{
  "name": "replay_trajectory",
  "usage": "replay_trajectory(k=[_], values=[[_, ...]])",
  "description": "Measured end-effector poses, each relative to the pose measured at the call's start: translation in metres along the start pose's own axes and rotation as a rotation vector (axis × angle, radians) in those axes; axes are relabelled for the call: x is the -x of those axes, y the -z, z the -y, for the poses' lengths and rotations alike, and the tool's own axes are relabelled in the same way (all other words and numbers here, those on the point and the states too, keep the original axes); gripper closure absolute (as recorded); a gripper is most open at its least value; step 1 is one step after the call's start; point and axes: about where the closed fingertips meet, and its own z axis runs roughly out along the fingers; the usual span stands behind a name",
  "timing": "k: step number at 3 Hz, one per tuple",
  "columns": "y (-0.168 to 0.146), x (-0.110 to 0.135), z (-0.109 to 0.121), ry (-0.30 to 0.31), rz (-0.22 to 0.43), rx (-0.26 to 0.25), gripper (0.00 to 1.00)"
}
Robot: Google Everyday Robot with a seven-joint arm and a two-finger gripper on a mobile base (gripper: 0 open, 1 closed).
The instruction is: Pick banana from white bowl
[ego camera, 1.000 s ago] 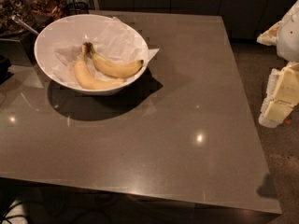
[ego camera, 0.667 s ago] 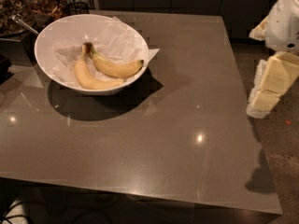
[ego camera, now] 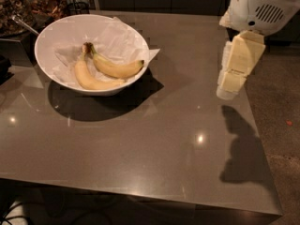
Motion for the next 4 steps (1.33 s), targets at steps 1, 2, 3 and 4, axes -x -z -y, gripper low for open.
replay_trajectory(k=[1,2,3,4], values=[[0.002,0.003,0.004,-0.001,0.013,-0.023,0.00],[-0.008,0.027,0.011,-0.009,0.046,0.000,0.00],[-0.029,0.060,0.026,-0.032,0.057,0.069,0.00],[-0.044,0.097,0.035,0.018,0.073,0.121,0.00]])
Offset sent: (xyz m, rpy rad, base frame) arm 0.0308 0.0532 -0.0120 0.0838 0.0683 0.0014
